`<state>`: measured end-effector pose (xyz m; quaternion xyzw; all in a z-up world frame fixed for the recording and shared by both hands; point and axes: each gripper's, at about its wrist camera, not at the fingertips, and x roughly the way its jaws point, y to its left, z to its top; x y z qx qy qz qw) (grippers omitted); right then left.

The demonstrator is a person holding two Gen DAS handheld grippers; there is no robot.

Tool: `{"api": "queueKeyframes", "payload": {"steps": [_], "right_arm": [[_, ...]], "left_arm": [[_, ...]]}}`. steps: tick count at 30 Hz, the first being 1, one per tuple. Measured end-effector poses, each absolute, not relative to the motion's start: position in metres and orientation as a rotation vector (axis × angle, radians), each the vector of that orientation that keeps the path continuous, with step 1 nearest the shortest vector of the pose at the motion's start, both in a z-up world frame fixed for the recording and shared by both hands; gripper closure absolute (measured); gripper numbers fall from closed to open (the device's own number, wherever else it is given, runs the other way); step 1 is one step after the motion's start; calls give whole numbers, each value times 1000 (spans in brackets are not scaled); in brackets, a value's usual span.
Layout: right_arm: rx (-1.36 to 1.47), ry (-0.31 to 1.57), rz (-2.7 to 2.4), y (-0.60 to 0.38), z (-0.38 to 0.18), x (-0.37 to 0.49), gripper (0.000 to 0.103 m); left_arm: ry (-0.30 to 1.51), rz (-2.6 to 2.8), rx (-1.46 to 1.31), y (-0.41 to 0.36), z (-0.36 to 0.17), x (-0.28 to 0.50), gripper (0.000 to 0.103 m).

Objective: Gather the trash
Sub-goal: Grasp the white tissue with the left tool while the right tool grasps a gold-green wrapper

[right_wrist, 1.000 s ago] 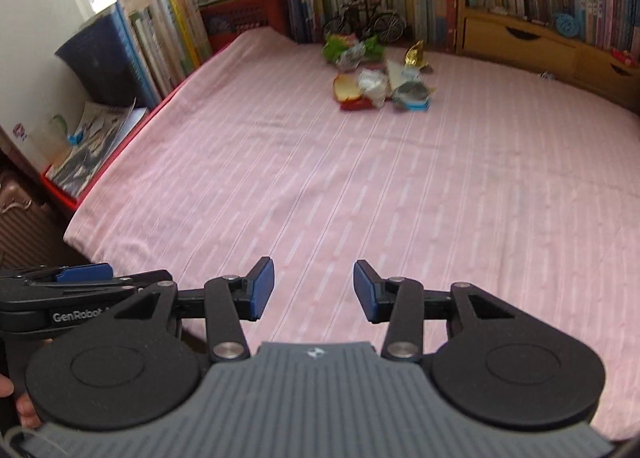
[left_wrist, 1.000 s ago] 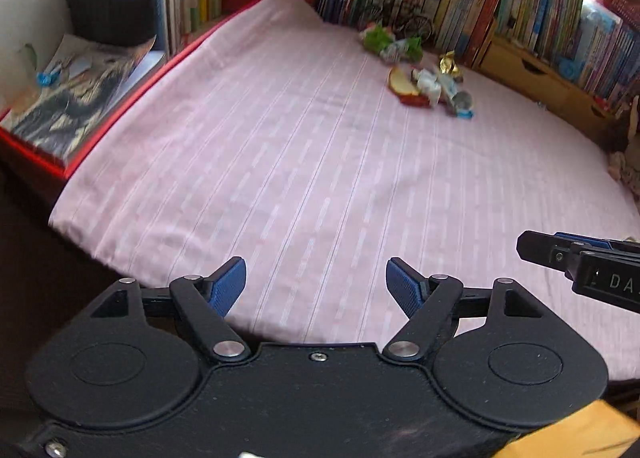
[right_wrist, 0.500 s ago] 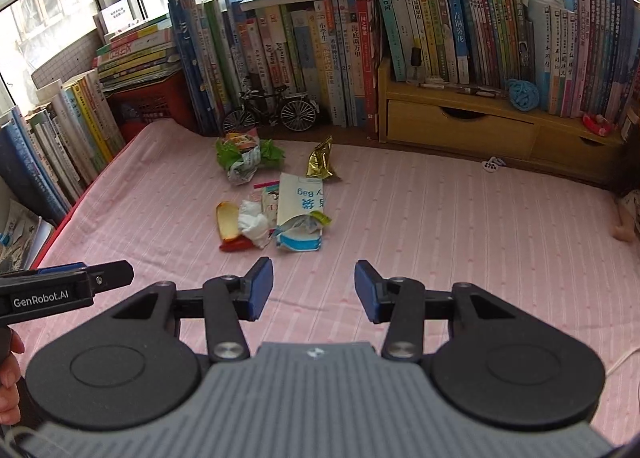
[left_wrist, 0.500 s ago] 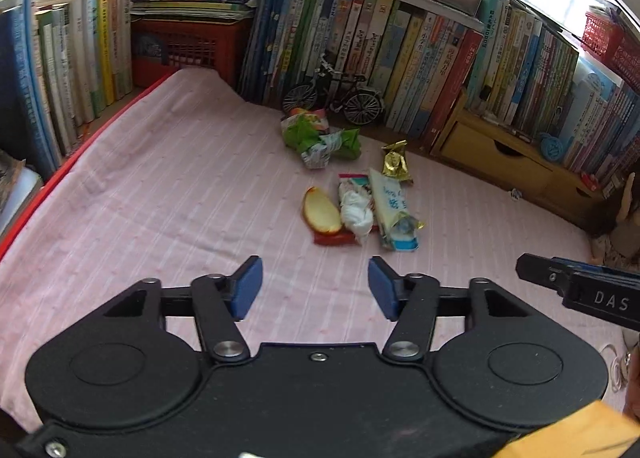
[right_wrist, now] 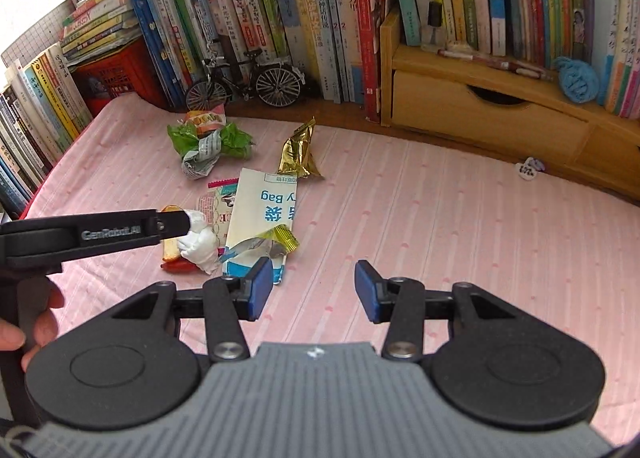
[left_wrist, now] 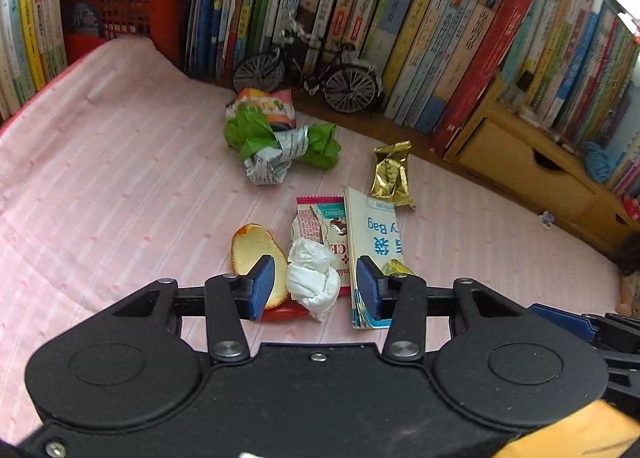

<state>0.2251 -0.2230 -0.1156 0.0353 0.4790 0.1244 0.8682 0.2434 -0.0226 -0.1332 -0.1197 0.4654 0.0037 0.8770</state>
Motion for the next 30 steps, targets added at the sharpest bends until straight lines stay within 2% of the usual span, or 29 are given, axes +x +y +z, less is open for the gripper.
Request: {"api": "queueKeyframes", "payload": {"steps": [3, 8, 16, 26, 30], "right_arm": [[95, 1024, 267, -226, -126, 234, 42], [137, 1049, 282, -228, -141, 250, 42], [143, 1065, 342, -201, -157, 271, 42], [68, 1142, 336, -163, -188, 292, 43], [51, 1144, 349, -161, -186, 293, 61]], "left_arm": [[999, 9, -252, -28, -149, 253, 63], [1023, 8, -247, -33, -162, 260, 76], [939, 0, -217, -22, -133, 255, 77], [932, 63, -221, 2, -129, 254, 77], [940, 74, -230, 4, -132, 252, 77]]}}
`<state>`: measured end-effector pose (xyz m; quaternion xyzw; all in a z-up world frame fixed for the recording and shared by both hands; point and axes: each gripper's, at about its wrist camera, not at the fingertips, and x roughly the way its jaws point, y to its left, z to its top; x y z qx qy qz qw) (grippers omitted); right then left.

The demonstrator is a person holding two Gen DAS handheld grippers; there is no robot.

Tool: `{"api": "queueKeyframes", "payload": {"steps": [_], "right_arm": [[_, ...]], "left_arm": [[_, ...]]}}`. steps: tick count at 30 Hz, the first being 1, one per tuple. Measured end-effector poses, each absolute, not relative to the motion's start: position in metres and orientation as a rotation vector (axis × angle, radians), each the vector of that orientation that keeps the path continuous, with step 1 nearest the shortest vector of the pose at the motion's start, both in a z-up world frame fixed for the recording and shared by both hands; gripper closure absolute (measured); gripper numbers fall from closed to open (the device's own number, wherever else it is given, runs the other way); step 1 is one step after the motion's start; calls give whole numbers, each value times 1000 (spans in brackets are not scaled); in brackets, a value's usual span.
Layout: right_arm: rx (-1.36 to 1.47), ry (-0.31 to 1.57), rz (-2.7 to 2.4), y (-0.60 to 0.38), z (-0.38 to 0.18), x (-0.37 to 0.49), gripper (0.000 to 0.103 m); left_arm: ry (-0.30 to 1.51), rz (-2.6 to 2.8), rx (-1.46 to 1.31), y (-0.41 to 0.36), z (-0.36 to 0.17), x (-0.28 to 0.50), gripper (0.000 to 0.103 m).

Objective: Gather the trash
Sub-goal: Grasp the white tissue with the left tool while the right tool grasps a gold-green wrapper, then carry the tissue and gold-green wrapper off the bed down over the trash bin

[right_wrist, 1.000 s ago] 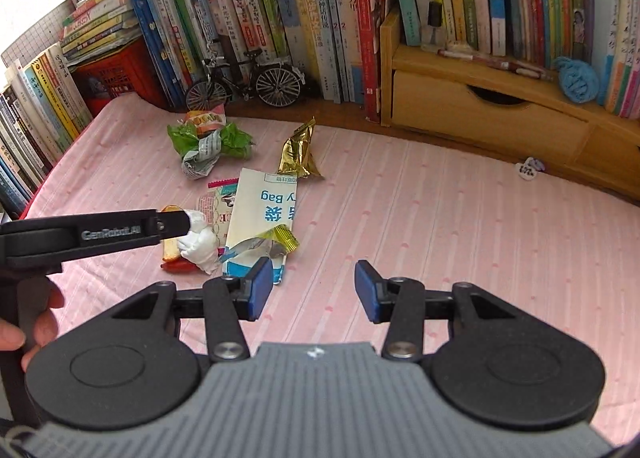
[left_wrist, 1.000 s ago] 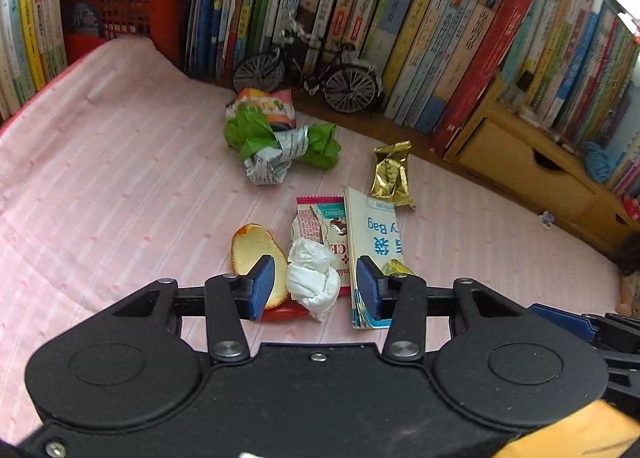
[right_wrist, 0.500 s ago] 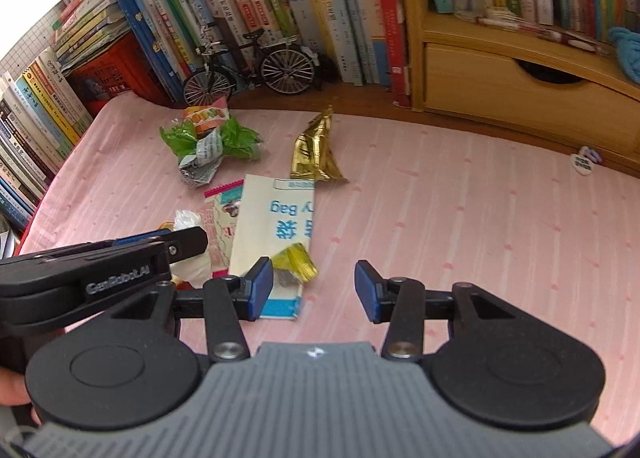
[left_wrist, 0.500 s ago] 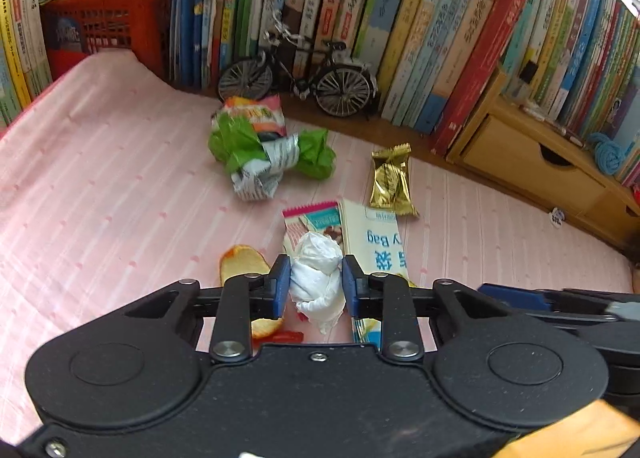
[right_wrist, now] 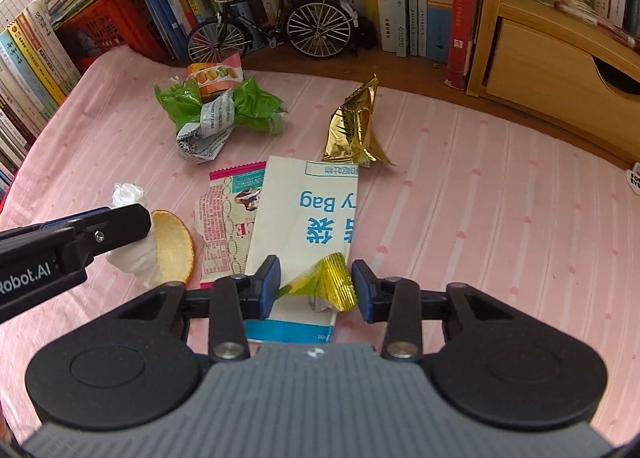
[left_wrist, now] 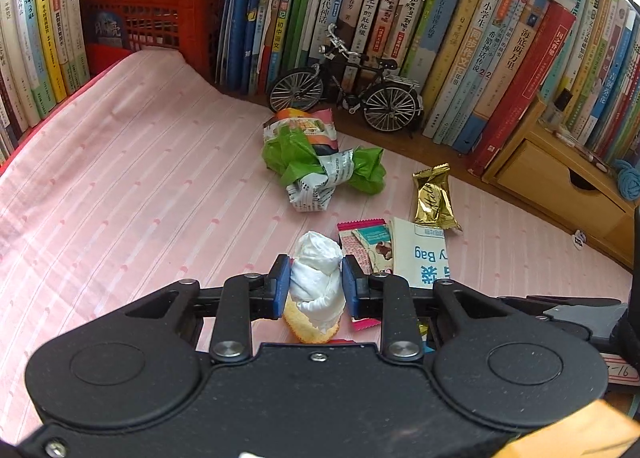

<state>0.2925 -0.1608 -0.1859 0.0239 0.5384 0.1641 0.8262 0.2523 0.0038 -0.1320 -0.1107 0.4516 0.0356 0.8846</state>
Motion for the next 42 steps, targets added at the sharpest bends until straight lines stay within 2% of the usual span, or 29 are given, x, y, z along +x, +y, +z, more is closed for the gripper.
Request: {"api": "queueKeyframes", "payload": {"steps": [10, 16, 32, 42], "right_arm": [[55, 1160, 320, -170, -180, 288, 84], [54, 1139, 317, -175, -167, 281, 91], [118, 1098, 275, -213, -132, 222, 95], [154, 1089, 253, -209, -108, 149, 95]], "left_arm": [[936, 69, -230, 1, -125, 247, 77], [927, 55, -228, -2, -116, 240, 77], [888, -2, -233, -2, -90, 178, 77], [882, -28, -234, 15, -75, 87, 77]]}}
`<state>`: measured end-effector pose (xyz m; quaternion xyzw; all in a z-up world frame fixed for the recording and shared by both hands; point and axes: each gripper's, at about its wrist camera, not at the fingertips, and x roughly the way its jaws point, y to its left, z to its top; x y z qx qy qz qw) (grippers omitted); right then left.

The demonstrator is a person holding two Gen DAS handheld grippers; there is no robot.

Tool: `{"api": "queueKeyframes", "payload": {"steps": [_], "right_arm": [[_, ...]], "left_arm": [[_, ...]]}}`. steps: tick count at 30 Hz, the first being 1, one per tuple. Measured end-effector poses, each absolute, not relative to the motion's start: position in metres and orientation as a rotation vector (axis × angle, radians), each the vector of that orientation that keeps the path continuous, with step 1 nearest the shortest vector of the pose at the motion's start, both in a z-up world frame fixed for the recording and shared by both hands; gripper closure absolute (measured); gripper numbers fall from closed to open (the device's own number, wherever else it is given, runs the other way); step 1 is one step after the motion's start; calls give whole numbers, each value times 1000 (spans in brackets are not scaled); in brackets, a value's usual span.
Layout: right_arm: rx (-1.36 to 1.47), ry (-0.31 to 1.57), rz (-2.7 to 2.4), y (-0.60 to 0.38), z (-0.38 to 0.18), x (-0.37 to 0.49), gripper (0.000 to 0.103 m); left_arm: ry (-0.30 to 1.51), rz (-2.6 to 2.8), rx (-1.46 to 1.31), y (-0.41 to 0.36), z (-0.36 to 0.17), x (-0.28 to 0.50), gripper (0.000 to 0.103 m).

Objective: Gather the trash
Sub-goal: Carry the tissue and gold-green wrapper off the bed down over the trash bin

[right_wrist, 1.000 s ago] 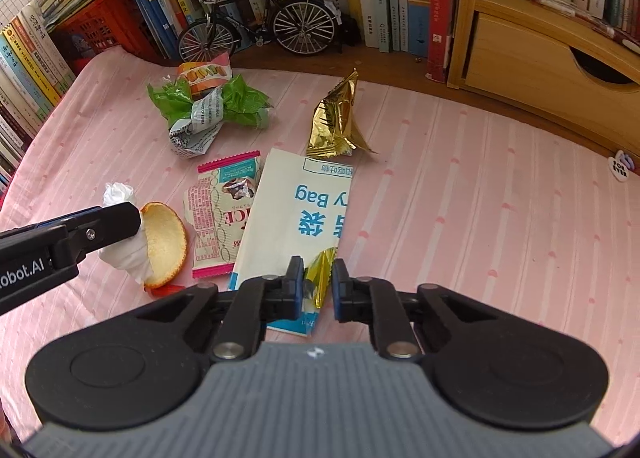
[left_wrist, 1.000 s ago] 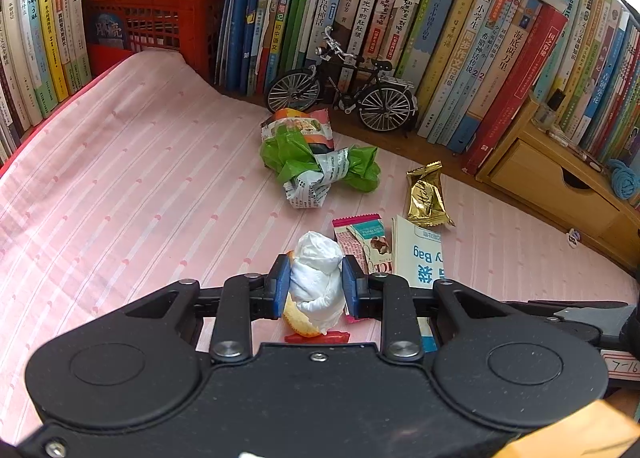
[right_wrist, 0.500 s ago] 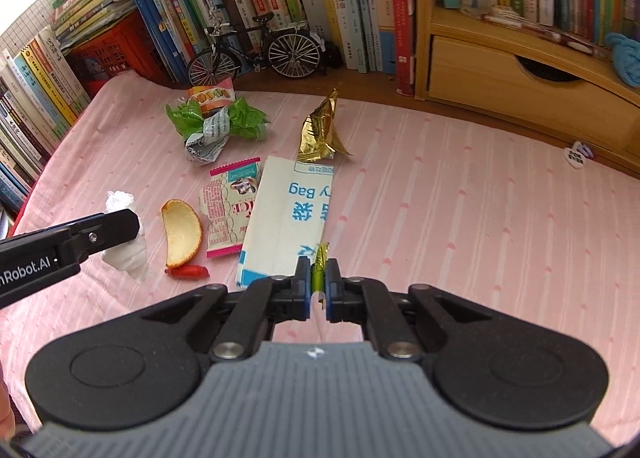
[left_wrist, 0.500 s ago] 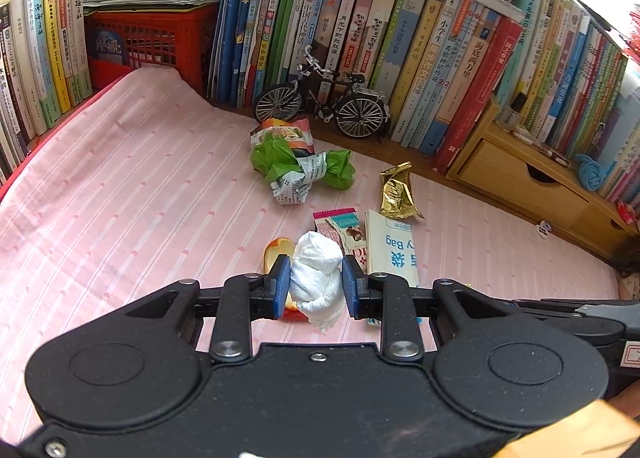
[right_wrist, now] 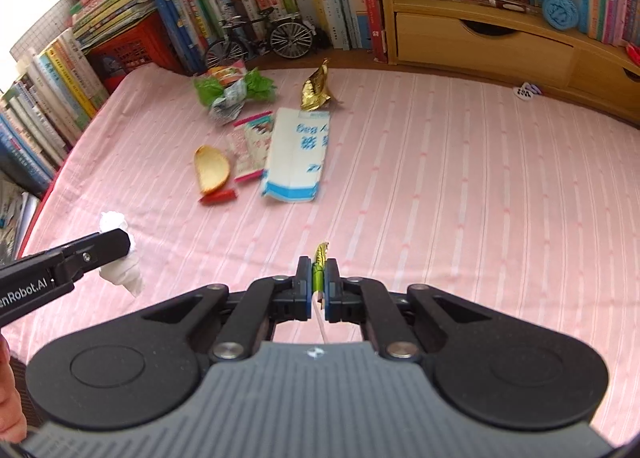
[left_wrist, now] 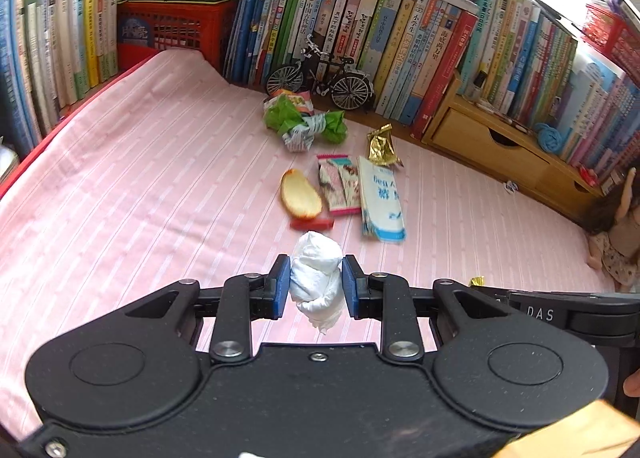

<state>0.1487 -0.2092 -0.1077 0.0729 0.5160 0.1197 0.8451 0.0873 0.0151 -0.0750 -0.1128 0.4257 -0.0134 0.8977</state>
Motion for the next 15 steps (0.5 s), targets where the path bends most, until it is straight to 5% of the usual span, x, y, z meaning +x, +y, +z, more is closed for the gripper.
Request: {"api": "queueKeyframes", "payload": {"steps": [15], "right_arm": [[153, 1099, 370, -145, -75, -21, 95]], "left_arm": [[900, 23, -235, 87, -55, -110, 77]]}}
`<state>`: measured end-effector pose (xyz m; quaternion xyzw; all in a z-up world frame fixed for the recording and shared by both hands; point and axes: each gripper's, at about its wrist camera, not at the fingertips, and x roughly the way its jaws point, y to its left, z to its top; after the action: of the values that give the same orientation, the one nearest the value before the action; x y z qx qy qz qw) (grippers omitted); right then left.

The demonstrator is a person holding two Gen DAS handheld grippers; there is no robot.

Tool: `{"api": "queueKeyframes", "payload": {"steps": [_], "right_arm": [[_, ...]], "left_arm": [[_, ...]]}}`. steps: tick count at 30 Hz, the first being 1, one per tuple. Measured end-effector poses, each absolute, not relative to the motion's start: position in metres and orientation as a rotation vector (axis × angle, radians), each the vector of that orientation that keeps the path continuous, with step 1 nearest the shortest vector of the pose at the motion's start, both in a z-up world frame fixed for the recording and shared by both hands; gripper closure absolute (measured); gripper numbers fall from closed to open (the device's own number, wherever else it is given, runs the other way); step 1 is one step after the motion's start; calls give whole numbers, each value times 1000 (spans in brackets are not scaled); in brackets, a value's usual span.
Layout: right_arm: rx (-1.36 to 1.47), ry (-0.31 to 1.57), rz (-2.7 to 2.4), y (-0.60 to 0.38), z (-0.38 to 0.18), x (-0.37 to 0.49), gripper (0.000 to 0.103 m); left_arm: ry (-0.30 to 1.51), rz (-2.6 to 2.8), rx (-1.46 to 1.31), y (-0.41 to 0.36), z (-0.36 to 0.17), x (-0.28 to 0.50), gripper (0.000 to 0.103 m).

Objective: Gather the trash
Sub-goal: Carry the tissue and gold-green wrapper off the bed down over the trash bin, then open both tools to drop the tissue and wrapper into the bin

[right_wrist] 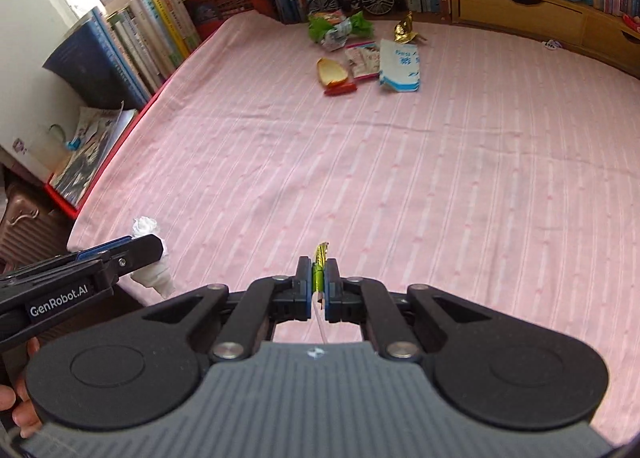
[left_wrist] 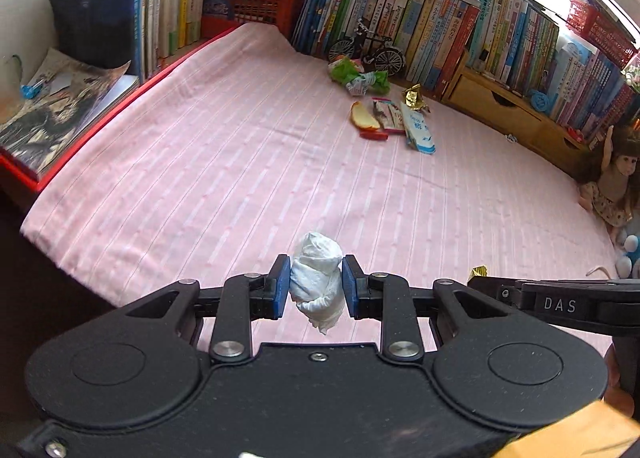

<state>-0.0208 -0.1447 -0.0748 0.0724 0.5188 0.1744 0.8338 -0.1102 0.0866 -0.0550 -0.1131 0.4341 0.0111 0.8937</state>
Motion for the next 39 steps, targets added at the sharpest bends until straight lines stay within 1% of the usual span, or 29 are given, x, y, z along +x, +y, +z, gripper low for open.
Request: {"api": "queueKeyframes", "payload": {"steps": [9, 16, 25, 34, 36, 38, 39], "right_arm": [[106, 1161, 478, -97, -90, -99, 95], [119, 1256, 512, -74, -122, -121, 95], [214, 1357, 487, -64, -157, -122, 94], [223, 1385, 462, -51, -169, -117, 91], [221, 1387, 460, -50, -171, -116, 89], [213, 1388, 454, -49, -172, -116, 86], [210, 1387, 449, -48, -172, -116, 80]], "left_arm": [[979, 77, -255, 126, -85, -201, 77], [1074, 123, -279, 142, -123, -239, 77], [1171, 137, -348, 150, -164, -250, 76], [1206, 136, -372, 152, -180, -243, 75], [1208, 131, -373, 153, -182, -241, 74], [1205, 119, -373, 153, -183, -240, 62], [1200, 113, -375, 154, -184, -239, 59]]}}
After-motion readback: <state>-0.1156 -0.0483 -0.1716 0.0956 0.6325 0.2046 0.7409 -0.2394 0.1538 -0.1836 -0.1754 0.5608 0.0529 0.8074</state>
